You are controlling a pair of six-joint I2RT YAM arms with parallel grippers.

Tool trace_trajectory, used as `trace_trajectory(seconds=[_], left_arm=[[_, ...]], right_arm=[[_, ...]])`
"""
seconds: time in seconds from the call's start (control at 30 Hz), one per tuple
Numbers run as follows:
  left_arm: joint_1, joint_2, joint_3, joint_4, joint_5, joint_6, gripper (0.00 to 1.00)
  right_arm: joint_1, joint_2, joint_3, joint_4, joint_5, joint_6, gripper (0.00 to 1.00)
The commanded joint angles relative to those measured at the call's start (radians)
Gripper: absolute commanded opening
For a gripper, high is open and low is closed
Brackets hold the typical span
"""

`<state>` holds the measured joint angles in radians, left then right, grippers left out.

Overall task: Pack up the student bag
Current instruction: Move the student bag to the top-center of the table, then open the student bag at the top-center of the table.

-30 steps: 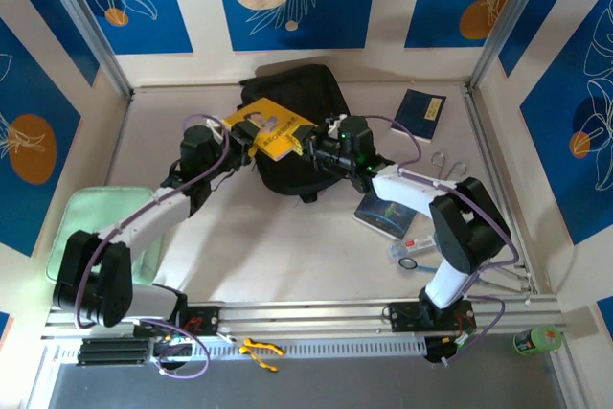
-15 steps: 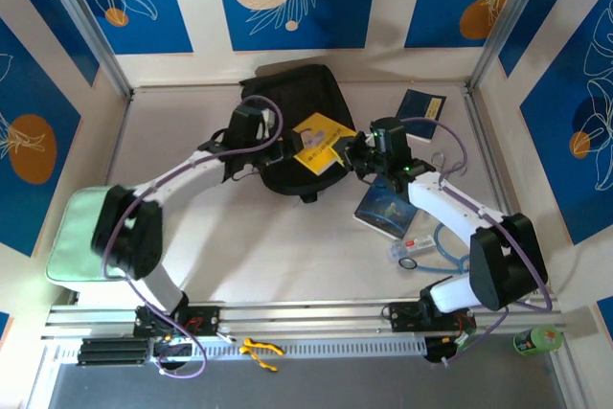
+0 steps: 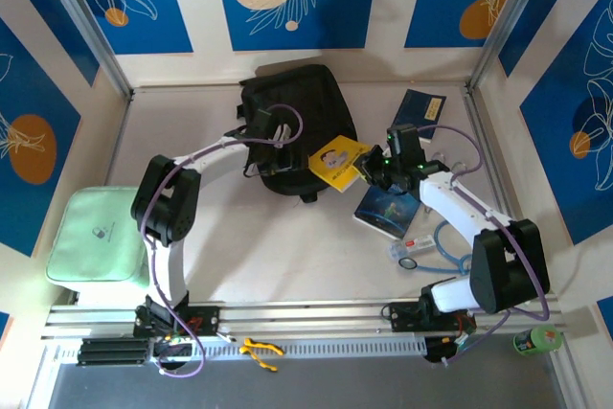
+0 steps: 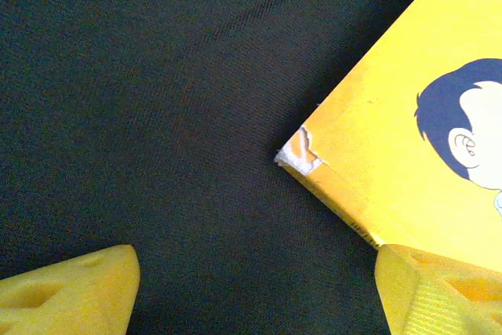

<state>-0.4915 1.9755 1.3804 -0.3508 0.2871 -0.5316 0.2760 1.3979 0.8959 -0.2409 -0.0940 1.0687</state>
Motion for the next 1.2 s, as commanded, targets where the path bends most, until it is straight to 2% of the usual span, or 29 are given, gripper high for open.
trace_trajectory(seconds=[0.0,0.17,0.37,0.57,0.77,0.83,0.97,1.17], left_arm=[[-0.003,-0.054,-0.119,-0.078,0.012,0.007,0.78],[-0.010,-0.184,-0.293,-0.033,0.026,-0.013,0.78],[-0.020,-0.282,-0.258,-0.130,-0.006,0.085,0.78],[-0.053,-0.299,-0.124,-0.281,-0.010,0.372,0.86],[-0.119,-0.238,0.006,-0.454,-0.138,0.717,0.89],[-0.129,-0.214,0.030,-0.476,-0.169,0.803,0.87],[-0.131,-0.163,0.083,-0.488,-0.241,0.853,0.82],[-0.138,-0.057,0.167,-0.551,-0.235,0.887,0.70]], right_arm=[[-0.007,0.052,0.042,-0.025,-0.029,-0.074,0.06],[0.005,0.133,0.070,0.009,-0.082,-0.081,0.06],[0.017,0.129,0.114,0.028,-0.121,-0.091,0.06],[-0.013,0.012,0.130,0.026,-0.118,-0.112,0.06],[-0.073,-0.064,0.085,-0.016,-0.064,-0.143,0.06],[-0.099,-0.074,0.066,-0.021,-0.072,-0.138,0.06],[-0.113,-0.100,0.039,-0.024,-0.068,-0.138,0.06],[-0.121,-0.128,0.017,-0.025,-0.050,-0.130,0.06]])
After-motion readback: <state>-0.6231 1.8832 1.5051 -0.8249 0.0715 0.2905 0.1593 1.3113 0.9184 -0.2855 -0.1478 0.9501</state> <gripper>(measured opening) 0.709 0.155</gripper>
